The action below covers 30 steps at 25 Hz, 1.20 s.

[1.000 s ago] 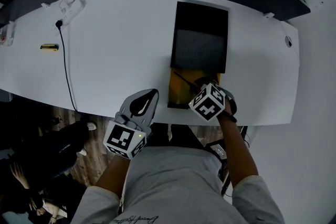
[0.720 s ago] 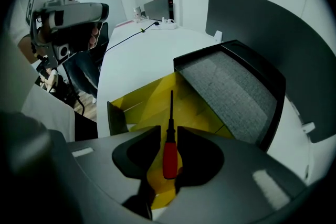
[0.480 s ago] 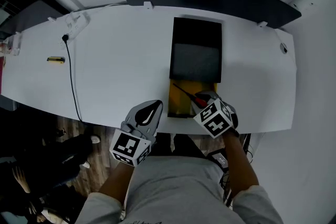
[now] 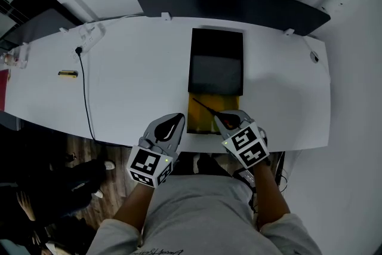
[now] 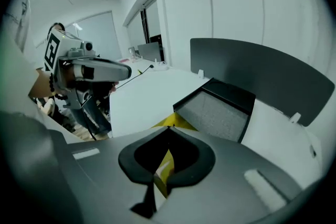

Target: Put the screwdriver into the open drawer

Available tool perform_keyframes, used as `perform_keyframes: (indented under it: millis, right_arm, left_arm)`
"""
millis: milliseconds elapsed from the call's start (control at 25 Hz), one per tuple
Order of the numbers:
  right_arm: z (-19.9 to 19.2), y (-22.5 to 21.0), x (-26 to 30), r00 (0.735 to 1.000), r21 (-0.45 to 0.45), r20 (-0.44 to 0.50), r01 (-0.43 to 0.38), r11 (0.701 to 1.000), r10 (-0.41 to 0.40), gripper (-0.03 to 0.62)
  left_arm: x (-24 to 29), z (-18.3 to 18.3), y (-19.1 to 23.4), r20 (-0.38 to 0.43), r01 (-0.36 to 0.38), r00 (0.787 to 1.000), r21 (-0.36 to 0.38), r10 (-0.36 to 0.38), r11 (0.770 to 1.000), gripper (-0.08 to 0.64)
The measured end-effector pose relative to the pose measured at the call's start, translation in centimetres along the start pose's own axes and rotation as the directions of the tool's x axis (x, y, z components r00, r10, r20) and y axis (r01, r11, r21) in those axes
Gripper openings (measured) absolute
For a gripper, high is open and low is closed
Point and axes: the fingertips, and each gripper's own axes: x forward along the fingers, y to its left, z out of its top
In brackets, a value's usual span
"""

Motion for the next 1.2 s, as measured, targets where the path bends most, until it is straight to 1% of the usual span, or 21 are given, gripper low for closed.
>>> perform_keyframes:
  millis: [200, 360, 520, 840, 1200]
  right_arm:
    - [0.7, 0.4, -1.9, 0.996, 0.039, 0.087, 0.019, 0.999, -0.022, 0.014]
    - [1.3, 0.7, -3.5, 0.990, 0.081, 0.137, 0.029, 0.996, -0.039, 0.014]
    - [2.0, 1.8, -4.7, 0.983, 0.109, 0.183, 0.015, 0.994, -0.035, 0.014]
    - [3.0, 2.1, -6.0, 0.972, 0.121, 0.228, 0.031, 0.992, -0.059, 0.014]
    - [3.7, 1.7, -6.8, 0.962, 0.152, 0.259, 0.053, 0.987, -0.091, 0.014]
  left_arm:
    - [-0.3, 0.5, -0.9, -0.001, -0.002, 1.000, 0.022, 0.002, 1.000, 0.000]
    - [-0.5, 0.7, -1.5, -0.012, 0.004, 1.000, 0.034, -0.004, 0.999, 0.000]
    - [-0.9, 1.0, -1.9, -0.010, 0.005, 1.000, 0.036, -0.005, 0.999, 0.000]
    - [-1.2, 2.0, -3.5, -0.003, 0.050, 0.999, 0.033, -0.050, 0.998, 0.000]
    - [-1.3, 2.8, -4.1, 0.019, 0.062, 0.998, 0.032, -0.062, 0.998, 0.000]
